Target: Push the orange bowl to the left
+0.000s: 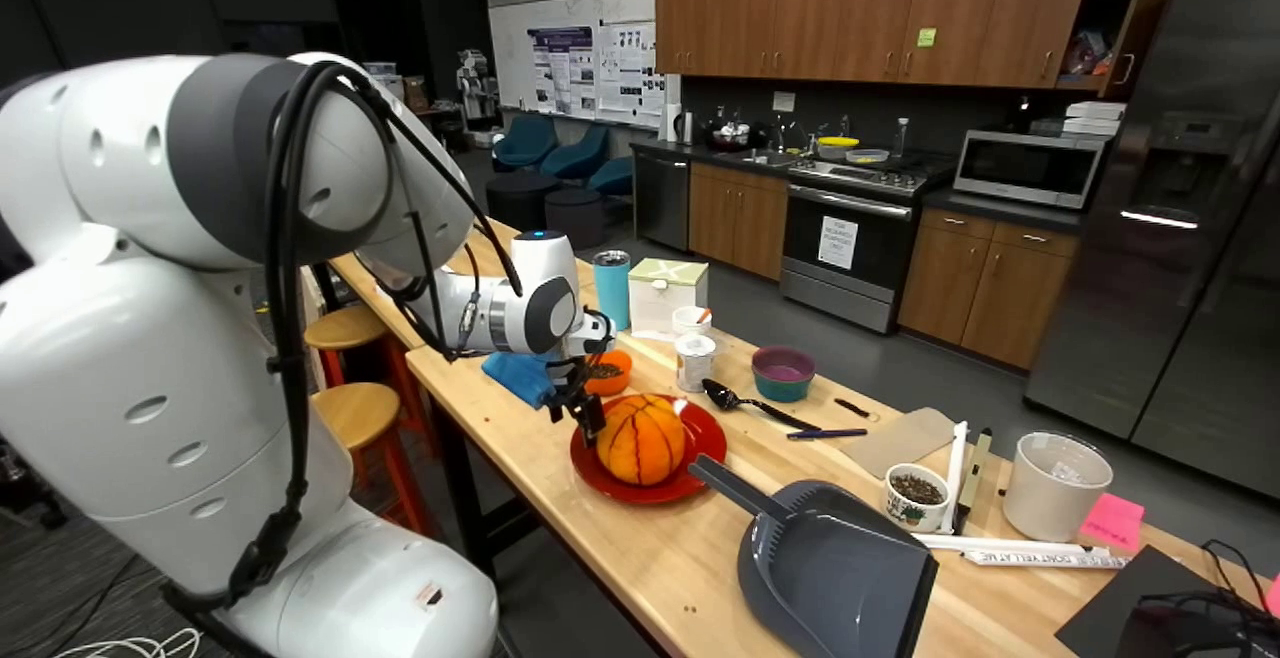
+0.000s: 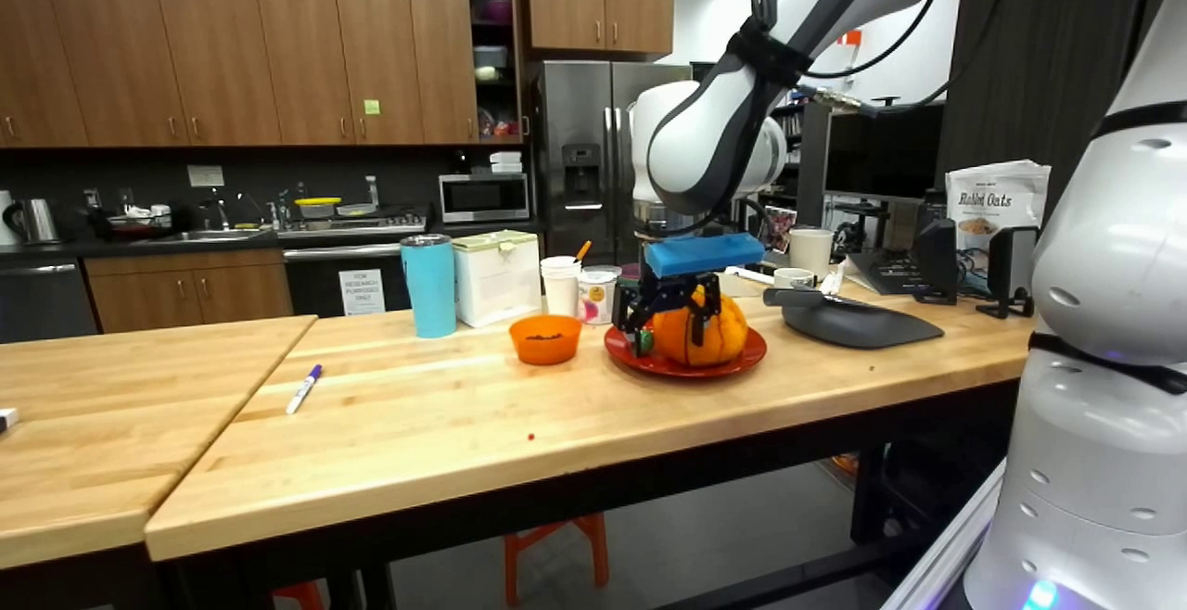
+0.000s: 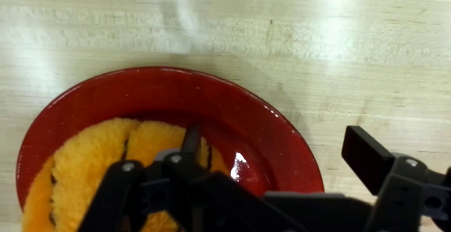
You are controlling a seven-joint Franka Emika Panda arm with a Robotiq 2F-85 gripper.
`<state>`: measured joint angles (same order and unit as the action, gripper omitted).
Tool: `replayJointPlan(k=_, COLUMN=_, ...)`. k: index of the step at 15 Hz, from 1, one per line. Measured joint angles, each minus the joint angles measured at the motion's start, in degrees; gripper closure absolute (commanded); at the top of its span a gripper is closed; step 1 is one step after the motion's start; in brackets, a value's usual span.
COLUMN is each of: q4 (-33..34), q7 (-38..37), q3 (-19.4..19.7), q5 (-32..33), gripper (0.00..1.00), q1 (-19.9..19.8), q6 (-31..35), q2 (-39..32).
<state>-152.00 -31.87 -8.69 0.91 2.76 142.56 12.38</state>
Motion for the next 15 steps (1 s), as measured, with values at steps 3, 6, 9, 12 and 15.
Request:
replayJointPlan(k=3, q4=0.0, q7=-0.2, q3=0.6, q5=0.1, gripper=0.0, q1=-1.9, q6=0.2, q2=-0.9)
replayJointPlan(k=6, q4=0.0, q7=-0.7, q3=1.5, q5=0.5, gripper=0.0, q1=-4.0, q6=0.4, q2=-1.7)
replayJointPlan(k=9, q4=0.1, q7=-2.6, q3=2.3, q5=2.2, gripper=0.0, q1=-5.8, q6=0.6, q2=-2.1)
replayJointPlan(k=12, q4=0.6, q7=-6.8, q3=2.8, q5=5.3, gripper=0.0, q1=-7.6, q6=1.0, q2=-2.4)
replayJointPlan(k=15, q4=1.6, q7=-12.2, q3=3.0, q5=9.1, gripper=0.0, q1=-9.1, q6=1.1, q2=-2.4)
